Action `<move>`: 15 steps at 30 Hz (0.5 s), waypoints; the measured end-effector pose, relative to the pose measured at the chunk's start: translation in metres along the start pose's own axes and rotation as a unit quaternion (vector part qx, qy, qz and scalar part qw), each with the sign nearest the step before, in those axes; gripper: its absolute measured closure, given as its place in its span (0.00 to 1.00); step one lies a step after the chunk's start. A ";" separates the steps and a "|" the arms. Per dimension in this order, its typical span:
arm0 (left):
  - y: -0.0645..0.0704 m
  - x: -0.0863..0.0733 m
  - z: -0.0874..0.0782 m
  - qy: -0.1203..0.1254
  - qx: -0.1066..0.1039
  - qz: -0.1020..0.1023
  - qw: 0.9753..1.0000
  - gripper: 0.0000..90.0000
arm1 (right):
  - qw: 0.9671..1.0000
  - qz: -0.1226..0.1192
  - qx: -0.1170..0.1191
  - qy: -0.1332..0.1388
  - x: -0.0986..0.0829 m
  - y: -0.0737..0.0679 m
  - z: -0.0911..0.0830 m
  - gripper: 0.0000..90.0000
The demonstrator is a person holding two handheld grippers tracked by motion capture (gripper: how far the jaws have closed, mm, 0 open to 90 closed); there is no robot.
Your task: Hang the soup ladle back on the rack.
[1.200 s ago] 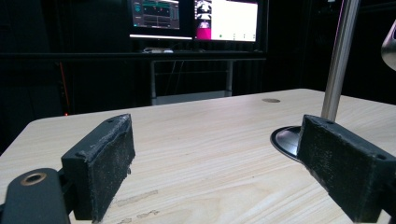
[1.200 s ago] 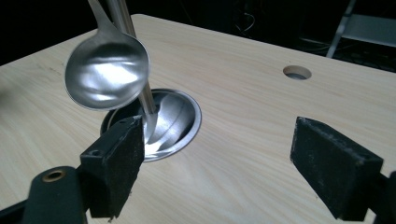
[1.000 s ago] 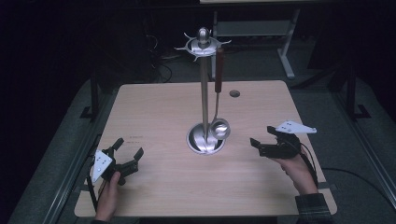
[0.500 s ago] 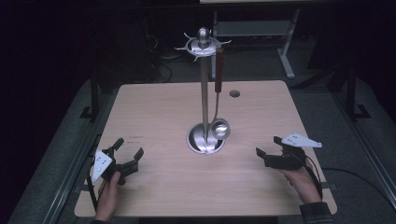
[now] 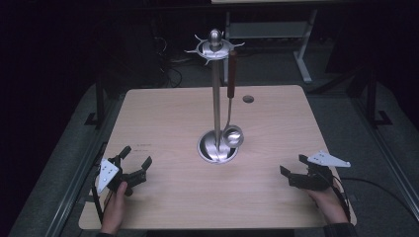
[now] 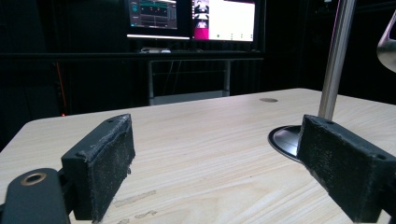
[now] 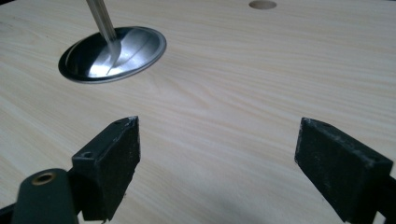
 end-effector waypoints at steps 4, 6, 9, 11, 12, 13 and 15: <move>0.000 0.000 0.000 0.000 0.000 0.000 1.000 0.12 | 1.000 0.001 -0.006 -0.011 -0.009 0.004 -0.001 0.15; 0.000 0.000 0.000 0.000 0.000 0.000 1.000 0.12 | 1.000 -0.002 -0.009 -0.015 -0.011 0.005 -0.002 0.15; 0.000 0.000 0.000 0.000 0.000 0.000 1.000 0.12 | 1.000 -0.001 -0.011 -0.020 -0.013 0.007 -0.001 0.15; 0.000 0.000 0.000 0.000 0.000 0.000 1.000 0.12 | 1.000 -0.001 -0.013 -0.023 -0.014 0.008 0.000 0.15; 0.000 0.000 0.000 0.000 0.000 0.000 1.000 0.12 | 1.000 -0.004 -0.014 -0.024 -0.015 0.009 0.001 0.15; 0.000 0.000 0.000 0.000 0.000 0.000 1.000 0.12 | 1.000 -0.003 -0.014 -0.025 -0.015 0.009 0.001 0.15; 0.000 0.000 0.000 0.000 0.000 0.000 1.000 0.12 | 0.999 -0.005 -0.014 -0.029 -0.016 0.009 0.002 0.15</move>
Point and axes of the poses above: each handheld gripper's, and its own axes: z roughly forward along the jaws, x roughly out of its top, y roughly to its right, the point moved 9 cm from there along z, roughly forward along the jaws, and after that the axes turned 11 degrees about z, right-handed, at the moved point
